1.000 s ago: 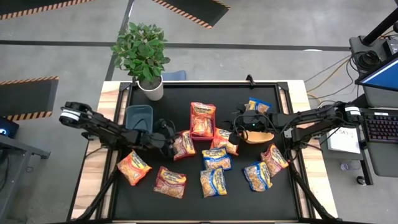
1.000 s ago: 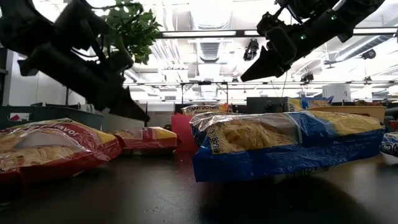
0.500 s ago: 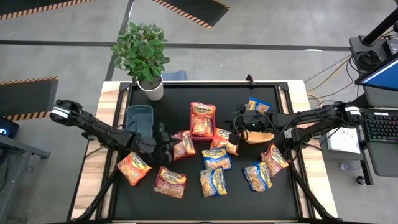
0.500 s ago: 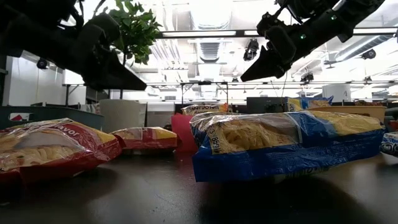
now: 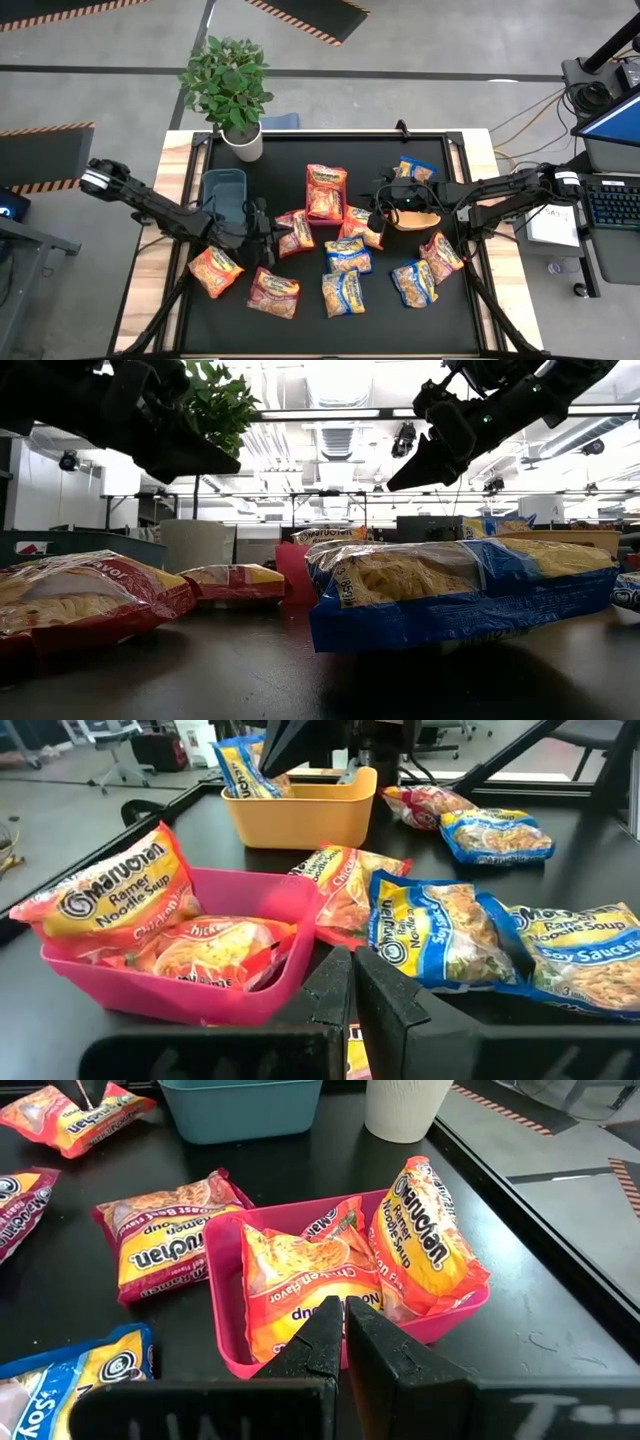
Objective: Sort Maruchan noodles
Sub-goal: Put the red noodle pack into the blue bin
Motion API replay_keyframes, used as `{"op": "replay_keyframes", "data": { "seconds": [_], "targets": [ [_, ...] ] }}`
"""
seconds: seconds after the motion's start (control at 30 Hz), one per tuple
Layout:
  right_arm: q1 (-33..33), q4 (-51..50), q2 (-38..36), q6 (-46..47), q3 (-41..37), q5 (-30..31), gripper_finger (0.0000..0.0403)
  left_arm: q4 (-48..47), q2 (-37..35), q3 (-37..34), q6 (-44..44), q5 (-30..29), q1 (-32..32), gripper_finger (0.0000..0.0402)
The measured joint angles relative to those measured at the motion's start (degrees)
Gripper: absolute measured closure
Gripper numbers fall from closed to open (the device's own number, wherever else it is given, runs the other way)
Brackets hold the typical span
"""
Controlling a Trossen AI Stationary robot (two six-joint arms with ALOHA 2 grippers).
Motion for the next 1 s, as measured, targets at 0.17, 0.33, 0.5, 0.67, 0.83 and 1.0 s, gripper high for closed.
{"op": "replay_keyframes", "data": {
  "seconds": [0.17,0.33,0.5,0.67,0.83,1.0],
  "targets": [
    [0.00,-0.03,-0.01,0.60,0.00,0.00,0.0394,-0.17,1.52,-0.04,-3.05,0.00,0.00,0.0401],
    [0.00,0.00,0.01,0.53,0.00,0.00,0.0394,-0.24,2.76,-0.04,-4.77,0.00,0.02,0.0401],
    [0.00,0.04,0.02,0.57,0.00,0.00,0.0394,-0.20,3.46,-0.04,-5.22,0.00,0.02,0.0401],
    [0.00,0.03,0.01,0.56,0.00,0.00,0.0394,-0.20,5.07,-0.04,-6.34,0.00,0.02,0.0401],
    [0.00,0.04,0.02,0.56,0.00,-0.02,0.0394,-0.22,6.87,-0.08,-6.86,0.00,0.05,0.0401],
    [0.01,0.04,0.02,0.56,0.00,0.00,0.0394,-0.13,7.99,-0.09,-8.39,0.01,0.04,0.0401]
  ]
}}
